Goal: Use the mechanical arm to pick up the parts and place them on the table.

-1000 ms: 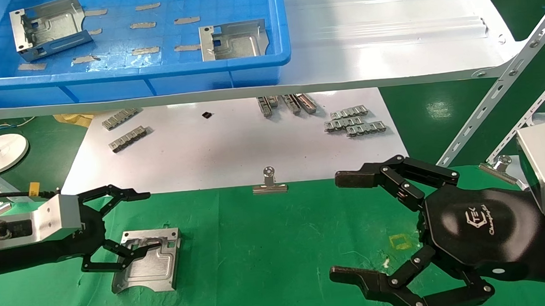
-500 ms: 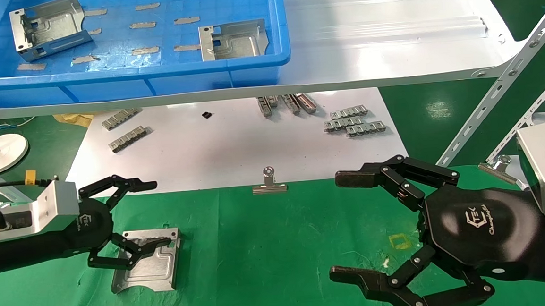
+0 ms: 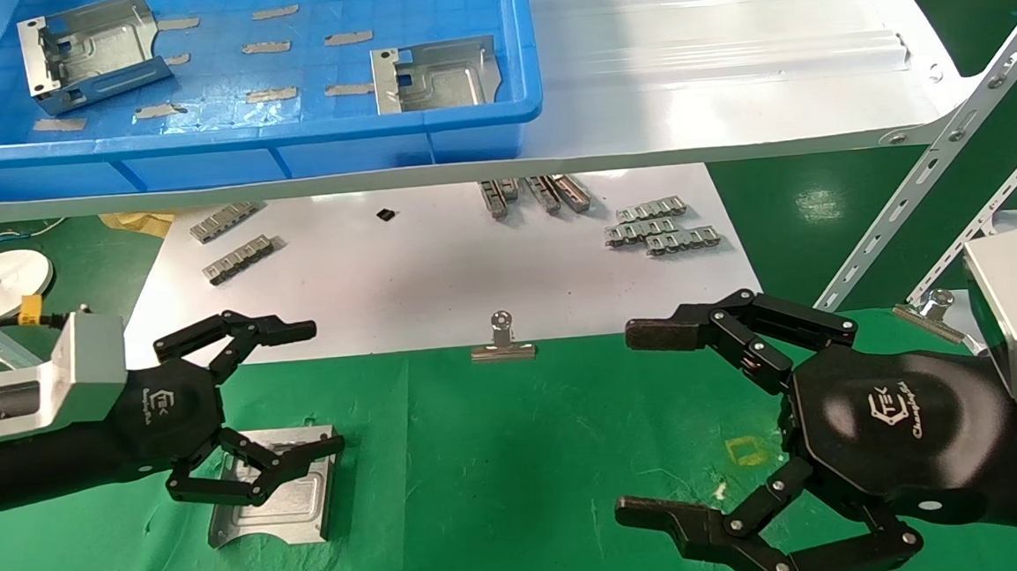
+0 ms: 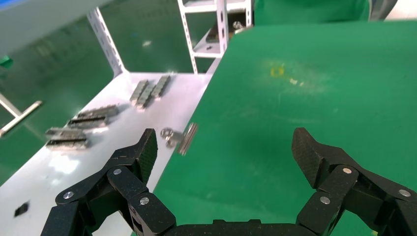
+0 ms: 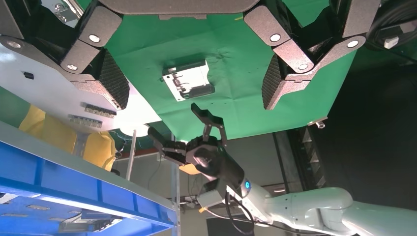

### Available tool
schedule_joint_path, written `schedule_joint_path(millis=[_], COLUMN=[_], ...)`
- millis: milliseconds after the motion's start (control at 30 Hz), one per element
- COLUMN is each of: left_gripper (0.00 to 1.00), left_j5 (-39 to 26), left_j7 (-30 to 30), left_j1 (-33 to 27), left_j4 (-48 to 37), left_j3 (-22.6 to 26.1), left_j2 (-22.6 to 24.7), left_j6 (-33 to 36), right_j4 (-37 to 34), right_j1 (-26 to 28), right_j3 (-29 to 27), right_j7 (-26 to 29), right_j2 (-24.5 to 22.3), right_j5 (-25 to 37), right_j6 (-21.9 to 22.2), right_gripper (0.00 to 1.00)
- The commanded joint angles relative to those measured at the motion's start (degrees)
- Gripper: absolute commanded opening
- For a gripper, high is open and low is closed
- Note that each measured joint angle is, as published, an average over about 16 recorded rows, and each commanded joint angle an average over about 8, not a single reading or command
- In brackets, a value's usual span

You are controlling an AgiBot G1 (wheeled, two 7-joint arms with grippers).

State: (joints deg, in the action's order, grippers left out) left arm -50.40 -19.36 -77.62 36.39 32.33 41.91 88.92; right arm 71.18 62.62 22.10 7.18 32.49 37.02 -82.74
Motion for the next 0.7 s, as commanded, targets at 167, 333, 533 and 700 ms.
schedule_joint_path(millis=[167, 333, 533, 700], left_gripper=[1.0, 1.0, 1.0, 1.0], left_j5=[1.5, 2.8, 4.4, 5.7], left_j7=[5.4, 10.0, 15.4, 20.0], left_j1=[2.9, 5.3, 8.2, 10.6], left_j4=[6.7, 12.3, 19.0, 24.6], left_j3=[-2.9, -5.4, -8.3, -10.8], left_j2=[-1.2, -2.3, -3.5, -4.6], left_j6=[-0.6, -1.1, -1.6, -2.1], right_j4=[0.0, 0.0, 0.0, 0.0], right_j1=[0.0, 0.0, 0.0, 0.0], right_j3=[0.0, 0.0, 0.0, 0.0], right_j7=[0.0, 0.0, 0.0, 0.0], right_j2=[0.0, 0.0, 0.0, 0.0], right_j5=[0.0, 0.0, 0.0, 0.0], right_j6=[0.0, 0.0, 0.0, 0.0], right_gripper=[1.0, 1.0, 1.0, 1.0])
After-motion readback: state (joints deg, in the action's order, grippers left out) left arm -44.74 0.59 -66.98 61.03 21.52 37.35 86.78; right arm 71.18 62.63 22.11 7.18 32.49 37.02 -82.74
